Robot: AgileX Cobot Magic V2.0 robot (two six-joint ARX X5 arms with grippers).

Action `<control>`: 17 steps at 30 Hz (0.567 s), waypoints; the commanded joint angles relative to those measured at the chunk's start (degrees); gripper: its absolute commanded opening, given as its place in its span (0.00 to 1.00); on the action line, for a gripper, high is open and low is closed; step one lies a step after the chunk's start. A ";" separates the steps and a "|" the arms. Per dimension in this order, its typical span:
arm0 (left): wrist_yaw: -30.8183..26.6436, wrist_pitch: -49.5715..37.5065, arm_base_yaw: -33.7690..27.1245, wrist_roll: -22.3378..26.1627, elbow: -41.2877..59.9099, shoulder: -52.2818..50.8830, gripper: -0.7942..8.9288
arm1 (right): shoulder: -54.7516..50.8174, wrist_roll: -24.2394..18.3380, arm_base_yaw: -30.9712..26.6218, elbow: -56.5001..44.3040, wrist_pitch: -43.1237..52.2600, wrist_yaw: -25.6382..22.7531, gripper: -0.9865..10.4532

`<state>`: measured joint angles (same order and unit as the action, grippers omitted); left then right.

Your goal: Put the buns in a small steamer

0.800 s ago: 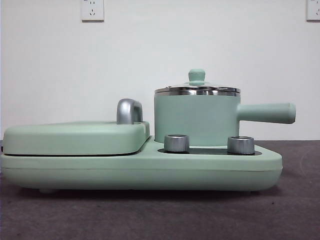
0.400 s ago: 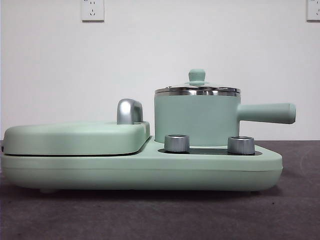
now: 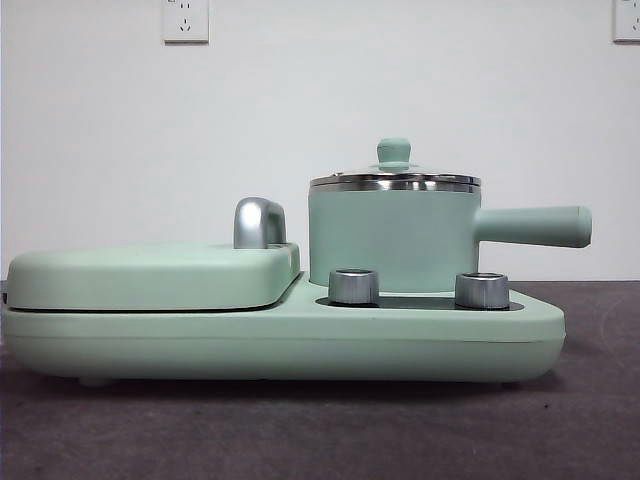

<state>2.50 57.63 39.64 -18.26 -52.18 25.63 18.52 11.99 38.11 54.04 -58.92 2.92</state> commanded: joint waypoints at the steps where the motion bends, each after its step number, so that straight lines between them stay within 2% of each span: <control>1: -0.20 -0.57 0.33 -0.42 -0.61 0.11 0.09 | 0.44 -0.46 0.39 0.28 0.61 0.00 0.10; 11: -0.11 -1.07 -0.87 -0.42 0.26 -0.46 0.09 | 0.44 -0.46 0.39 0.28 0.61 0.04 0.10; 14: -0.02 -2.91 -5.05 -0.42 2.49 -1.84 0.09 | 0.44 -0.46 0.39 0.28 0.61 0.04 0.10; 17: -0.04 -8.20 -12.50 -0.42 7.72 -4.39 0.09 | 0.44 -0.46 0.39 0.28 0.61 0.04 0.10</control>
<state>2.57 51.11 28.77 -18.28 -45.50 21.45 18.52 11.99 38.11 54.02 -58.89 2.96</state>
